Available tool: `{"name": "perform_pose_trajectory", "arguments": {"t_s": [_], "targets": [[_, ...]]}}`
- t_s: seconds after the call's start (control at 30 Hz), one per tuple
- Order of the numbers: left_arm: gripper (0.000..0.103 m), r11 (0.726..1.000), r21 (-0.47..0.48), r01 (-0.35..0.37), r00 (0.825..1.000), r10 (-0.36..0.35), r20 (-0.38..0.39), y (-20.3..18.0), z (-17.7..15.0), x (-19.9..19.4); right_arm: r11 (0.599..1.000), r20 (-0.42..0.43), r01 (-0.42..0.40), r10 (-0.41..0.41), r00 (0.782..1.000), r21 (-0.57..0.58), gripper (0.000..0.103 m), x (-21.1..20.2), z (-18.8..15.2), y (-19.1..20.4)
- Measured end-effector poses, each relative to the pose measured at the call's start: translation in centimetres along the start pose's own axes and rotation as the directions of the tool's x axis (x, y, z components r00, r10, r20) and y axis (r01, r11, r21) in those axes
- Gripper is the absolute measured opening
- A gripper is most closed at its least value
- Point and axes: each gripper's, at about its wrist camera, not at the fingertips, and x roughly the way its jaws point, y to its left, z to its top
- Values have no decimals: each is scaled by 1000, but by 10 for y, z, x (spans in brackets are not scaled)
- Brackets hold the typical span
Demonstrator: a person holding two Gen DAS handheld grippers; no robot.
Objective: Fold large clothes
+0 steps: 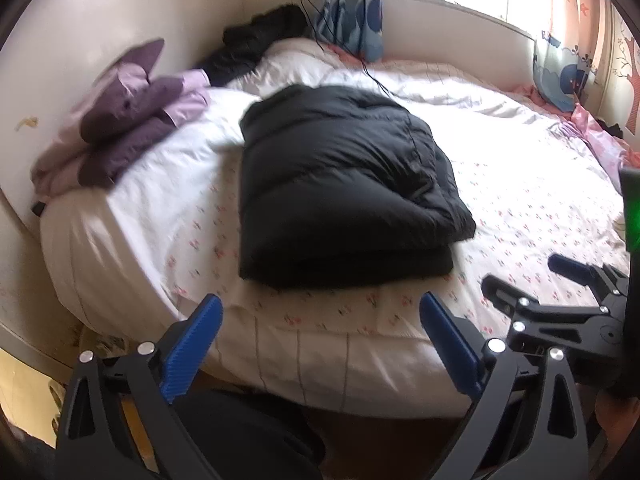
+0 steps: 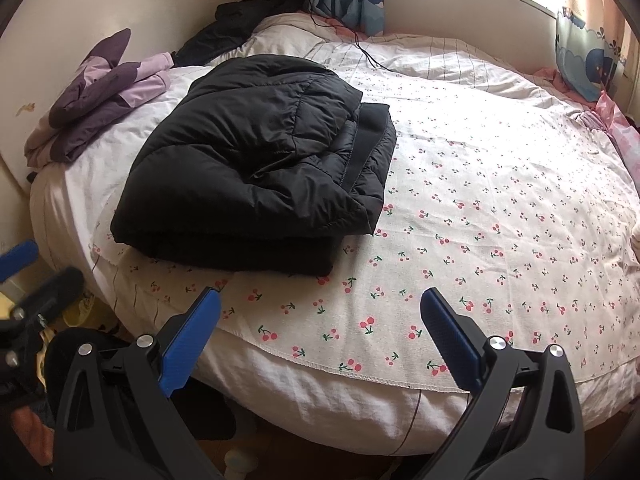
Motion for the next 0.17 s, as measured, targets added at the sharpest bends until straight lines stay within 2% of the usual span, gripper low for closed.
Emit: {"name": "perform_pose_trajectory", "arguments": {"t_s": [0.17], "targets": [[96,1000,-10,-13,1000,12,-19,3,-5,-1,1000,7,-4,4,1000,-15,97,-6,0,6]]}}
